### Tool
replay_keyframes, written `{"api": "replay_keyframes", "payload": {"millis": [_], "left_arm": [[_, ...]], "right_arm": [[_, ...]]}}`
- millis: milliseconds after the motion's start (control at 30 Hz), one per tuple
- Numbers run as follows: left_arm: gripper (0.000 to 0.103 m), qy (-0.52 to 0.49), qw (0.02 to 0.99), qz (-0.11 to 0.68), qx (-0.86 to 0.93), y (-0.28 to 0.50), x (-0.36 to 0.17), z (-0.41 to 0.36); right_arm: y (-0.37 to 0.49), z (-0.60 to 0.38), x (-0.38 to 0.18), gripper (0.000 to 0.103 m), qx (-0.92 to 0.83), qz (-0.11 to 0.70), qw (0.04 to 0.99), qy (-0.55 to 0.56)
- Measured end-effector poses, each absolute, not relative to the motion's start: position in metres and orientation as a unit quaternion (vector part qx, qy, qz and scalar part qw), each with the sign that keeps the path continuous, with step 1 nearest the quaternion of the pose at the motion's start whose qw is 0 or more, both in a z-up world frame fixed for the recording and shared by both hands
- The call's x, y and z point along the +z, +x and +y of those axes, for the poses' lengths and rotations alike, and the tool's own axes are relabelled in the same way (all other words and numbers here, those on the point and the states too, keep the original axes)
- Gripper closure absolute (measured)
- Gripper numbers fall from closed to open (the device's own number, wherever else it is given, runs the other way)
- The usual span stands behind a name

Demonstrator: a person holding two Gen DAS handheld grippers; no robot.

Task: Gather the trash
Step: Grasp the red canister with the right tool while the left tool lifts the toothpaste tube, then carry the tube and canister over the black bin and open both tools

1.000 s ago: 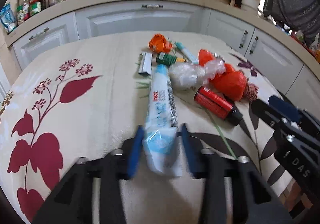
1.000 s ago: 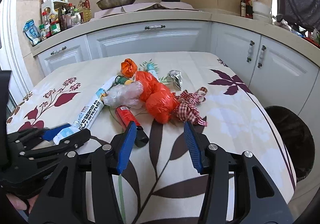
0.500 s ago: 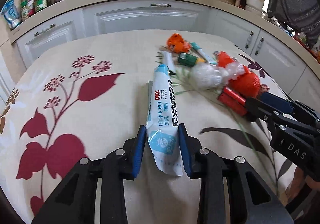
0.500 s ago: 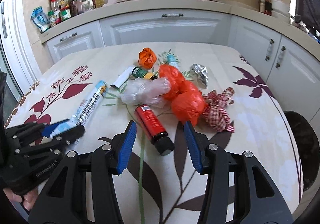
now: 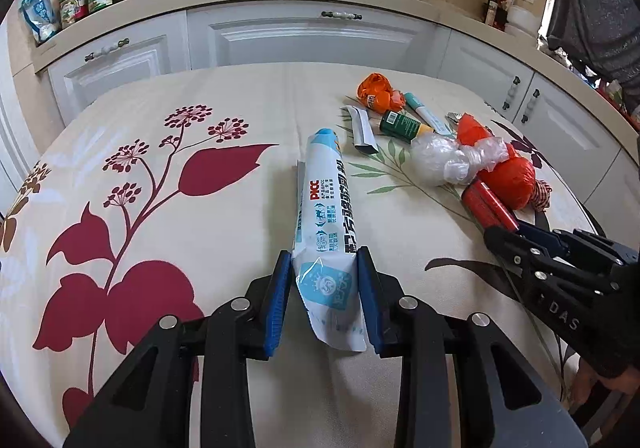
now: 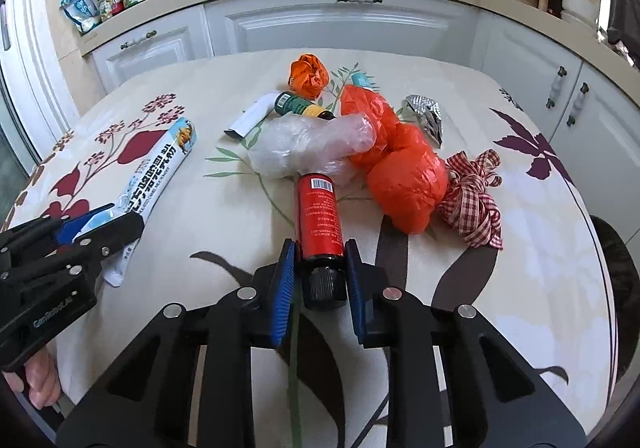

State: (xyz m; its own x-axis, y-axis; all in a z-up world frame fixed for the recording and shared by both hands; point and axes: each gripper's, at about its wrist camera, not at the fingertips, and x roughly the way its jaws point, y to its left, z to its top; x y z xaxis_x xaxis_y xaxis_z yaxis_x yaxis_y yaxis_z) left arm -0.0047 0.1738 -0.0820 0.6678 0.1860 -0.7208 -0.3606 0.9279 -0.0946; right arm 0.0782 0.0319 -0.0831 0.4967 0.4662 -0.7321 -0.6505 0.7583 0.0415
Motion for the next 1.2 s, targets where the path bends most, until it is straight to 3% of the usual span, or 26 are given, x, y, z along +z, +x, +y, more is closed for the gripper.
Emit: {"api": "replay_keyframes", "payload": {"millis": [667,1200], "left_arm": [[0.070,-0.098,0.927,0.333,0.144,-0.018,-0.047,0.145],[0.070,-0.042,0.947,0.317,0.018,0.044,-0.031,0.028]], "right_arm": [[0.058,-0.047,-0.051,0.079,0.266,0.323,0.906,-0.070],[0.098,-0.178,-0.032,0.079,0.121,0.283,0.951,-0.019]]}}
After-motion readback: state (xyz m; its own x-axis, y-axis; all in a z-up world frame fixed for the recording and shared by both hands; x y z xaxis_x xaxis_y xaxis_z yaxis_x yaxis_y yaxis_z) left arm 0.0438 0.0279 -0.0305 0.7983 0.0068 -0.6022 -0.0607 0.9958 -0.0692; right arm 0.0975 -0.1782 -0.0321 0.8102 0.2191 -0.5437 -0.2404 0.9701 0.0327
